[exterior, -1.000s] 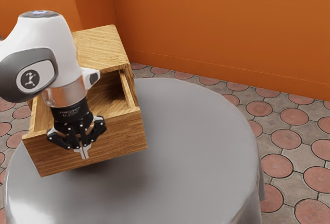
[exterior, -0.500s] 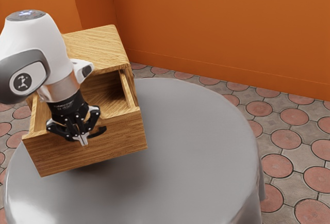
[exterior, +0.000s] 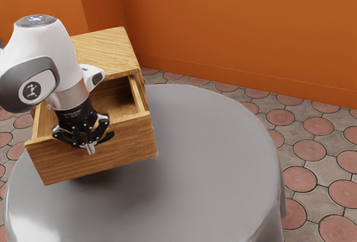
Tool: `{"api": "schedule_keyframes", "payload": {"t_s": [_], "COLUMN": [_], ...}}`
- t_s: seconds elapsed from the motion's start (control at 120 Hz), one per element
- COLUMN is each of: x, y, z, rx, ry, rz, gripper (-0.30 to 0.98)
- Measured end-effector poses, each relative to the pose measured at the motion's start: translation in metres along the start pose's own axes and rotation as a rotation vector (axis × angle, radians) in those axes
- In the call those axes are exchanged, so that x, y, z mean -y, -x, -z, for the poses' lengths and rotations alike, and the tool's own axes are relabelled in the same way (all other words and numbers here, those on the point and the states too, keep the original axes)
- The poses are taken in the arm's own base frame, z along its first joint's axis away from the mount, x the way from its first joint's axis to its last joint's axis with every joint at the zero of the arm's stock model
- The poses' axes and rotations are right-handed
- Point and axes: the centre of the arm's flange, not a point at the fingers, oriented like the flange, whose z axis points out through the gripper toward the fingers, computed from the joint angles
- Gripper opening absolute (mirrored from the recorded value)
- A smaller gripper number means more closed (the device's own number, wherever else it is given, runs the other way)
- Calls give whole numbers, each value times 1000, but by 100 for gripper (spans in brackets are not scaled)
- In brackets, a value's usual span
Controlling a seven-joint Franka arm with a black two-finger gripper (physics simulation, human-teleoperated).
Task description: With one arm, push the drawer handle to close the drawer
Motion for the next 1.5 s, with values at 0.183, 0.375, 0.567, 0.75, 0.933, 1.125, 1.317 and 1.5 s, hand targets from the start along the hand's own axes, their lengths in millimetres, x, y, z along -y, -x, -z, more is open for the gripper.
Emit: {"api": "schedule_keyframes", "payload": {"t_s": [0.183, 0.375, 0.567, 0.75, 0.933, 1.125, 1.317, 1.5], "x": [-3, -12, -17, -15, -22, -18, -18, -21], "y": [-27, -50, -64, -78, -99, -121, -133, -147], "z": [-14, -13, -9, -9, -15, -19, -15, -17], "rx": [20, 21, 9, 0, 7, 8, 2, 3], "ry": [-14, -7, -8, -20, -40, -54, -52, -54], "rz": [-5, -17, -38, -42, -54, -48, -54, -64], "gripper": [-10, -10, -10, -10, -10, -10, -10, -10]}}
